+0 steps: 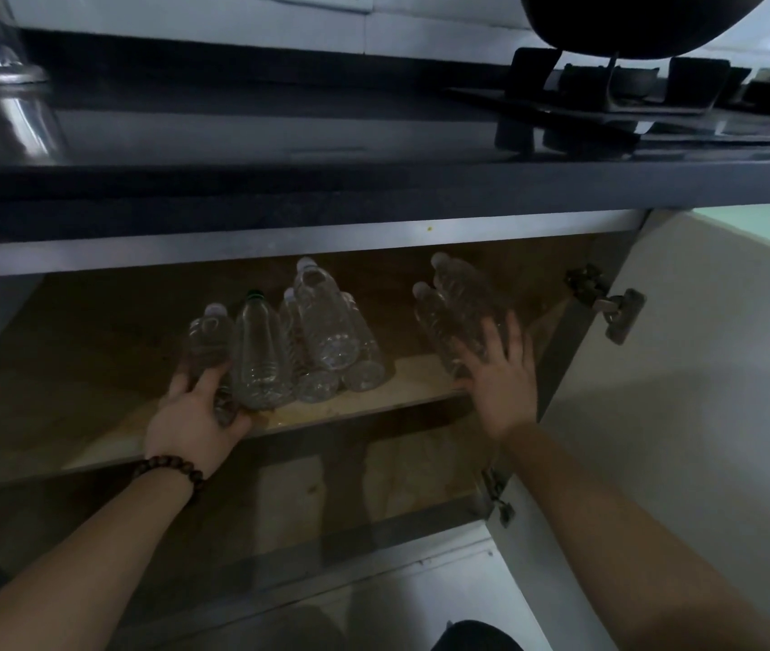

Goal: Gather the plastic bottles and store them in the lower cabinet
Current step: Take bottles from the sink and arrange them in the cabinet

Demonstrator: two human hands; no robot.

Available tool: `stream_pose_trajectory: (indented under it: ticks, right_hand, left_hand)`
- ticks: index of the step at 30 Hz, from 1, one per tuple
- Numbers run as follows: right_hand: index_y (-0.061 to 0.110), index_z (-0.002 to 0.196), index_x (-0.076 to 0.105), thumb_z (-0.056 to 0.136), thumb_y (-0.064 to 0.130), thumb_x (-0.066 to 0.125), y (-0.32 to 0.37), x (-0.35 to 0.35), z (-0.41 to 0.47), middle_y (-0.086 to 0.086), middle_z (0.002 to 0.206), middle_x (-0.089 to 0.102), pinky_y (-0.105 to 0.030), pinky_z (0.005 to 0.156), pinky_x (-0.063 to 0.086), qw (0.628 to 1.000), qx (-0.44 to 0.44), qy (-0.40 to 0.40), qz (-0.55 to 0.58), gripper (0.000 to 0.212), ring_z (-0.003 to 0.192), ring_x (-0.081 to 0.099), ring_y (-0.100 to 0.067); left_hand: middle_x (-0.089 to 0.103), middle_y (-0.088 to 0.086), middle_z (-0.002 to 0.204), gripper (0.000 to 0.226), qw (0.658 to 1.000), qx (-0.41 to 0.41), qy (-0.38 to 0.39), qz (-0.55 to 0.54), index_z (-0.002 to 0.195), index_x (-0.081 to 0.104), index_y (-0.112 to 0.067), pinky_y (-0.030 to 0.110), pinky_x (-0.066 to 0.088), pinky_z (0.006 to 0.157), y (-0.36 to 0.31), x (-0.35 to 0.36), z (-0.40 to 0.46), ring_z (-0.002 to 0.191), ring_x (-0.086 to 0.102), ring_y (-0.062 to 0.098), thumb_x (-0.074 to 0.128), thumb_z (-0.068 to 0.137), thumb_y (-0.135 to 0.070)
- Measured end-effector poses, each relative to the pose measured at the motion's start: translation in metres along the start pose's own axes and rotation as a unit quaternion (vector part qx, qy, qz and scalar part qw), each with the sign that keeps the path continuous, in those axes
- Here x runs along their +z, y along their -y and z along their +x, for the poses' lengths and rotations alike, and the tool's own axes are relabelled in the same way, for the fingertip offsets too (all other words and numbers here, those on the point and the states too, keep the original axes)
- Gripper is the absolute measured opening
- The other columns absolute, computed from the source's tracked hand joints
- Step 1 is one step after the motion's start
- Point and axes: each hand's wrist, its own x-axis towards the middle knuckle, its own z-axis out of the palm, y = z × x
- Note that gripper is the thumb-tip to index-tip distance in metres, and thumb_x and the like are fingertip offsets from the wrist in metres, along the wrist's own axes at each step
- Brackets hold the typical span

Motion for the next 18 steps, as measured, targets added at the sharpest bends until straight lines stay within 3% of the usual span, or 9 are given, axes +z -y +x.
stream_pose_trajectory:
  ticks: [3,5,9,12,15,18]
  right_hand:
    - [0.032,0.140,0.043,0.088,0.043,0.057,0.006,-0.008,0.003,-0.015,0.157,0.017,-0.061,0.114,0.006,0.999,0.023,0.030,0.004,0.055,0.143,-0.006,-0.042]
    - [0.035,0.145,0.030,0.087,0.060,0.046,0.022,-0.018,0.002,-0.017,0.157,0.014,-0.061,0.114,0.003,0.998,0.038,0.023,0.040,0.065,0.143,-0.004,-0.043]
    - [0.055,0.143,0.005,0.070,0.087,0.038,0.096,-0.048,0.018,-0.002,0.157,0.005,-0.054,0.106,0.027,0.955,0.000,0.005,0.295,0.087,0.142,0.014,-0.040]
    - [0.056,0.141,0.009,0.072,0.076,0.052,0.146,-0.054,0.040,-0.003,0.157,0.003,-0.048,0.101,0.038,0.938,-0.043,0.062,0.339,0.084,0.138,0.025,-0.038]
    - [0.041,0.137,0.034,0.081,0.047,0.066,0.157,-0.045,0.050,-0.011,0.141,0.039,-0.031,0.081,0.047,0.934,-0.016,0.100,0.343,0.065,0.109,0.057,-0.024]
    - [0.037,0.133,0.045,0.079,0.037,0.071,0.147,-0.039,0.043,-0.009,0.139,0.043,-0.036,0.093,0.049,0.924,0.027,0.068,0.375,0.059,0.116,0.055,-0.024]
  left_hand:
    - [0.022,0.011,0.153,0.076,1.000,-0.001,-0.004,-0.011,0.140,0.036,-0.036,0.046,0.048,0.090,-0.003,-0.002,-0.002,0.126,0.045,0.036,0.074,0.074,-0.041]
    - [0.022,0.010,0.153,0.075,1.000,-0.003,-0.005,-0.006,0.140,0.036,-0.036,0.045,0.048,0.090,-0.006,-0.004,-0.003,0.126,0.044,0.036,0.074,0.075,-0.042]
    - [0.026,0.011,0.149,0.074,1.000,-0.020,0.015,-0.003,0.140,0.035,-0.034,0.043,0.049,0.088,-0.010,-0.006,-0.004,0.122,0.047,0.035,0.071,0.077,-0.041]
    - [0.023,0.010,0.151,0.073,0.999,-0.027,0.017,-0.009,0.140,0.035,-0.034,0.043,0.047,0.092,-0.012,-0.008,-0.005,0.123,0.046,0.034,0.071,0.078,-0.039]
    - [0.018,0.009,0.155,0.075,0.999,-0.026,0.009,-0.022,0.141,0.035,-0.035,0.042,0.045,0.095,-0.013,-0.009,-0.006,0.127,0.044,0.034,0.072,0.076,-0.039]
    - [0.014,0.009,0.156,0.076,0.999,-0.023,0.015,-0.026,0.141,0.033,-0.037,0.042,0.045,0.096,-0.011,-0.009,-0.006,0.129,0.042,0.034,0.072,0.076,-0.041]
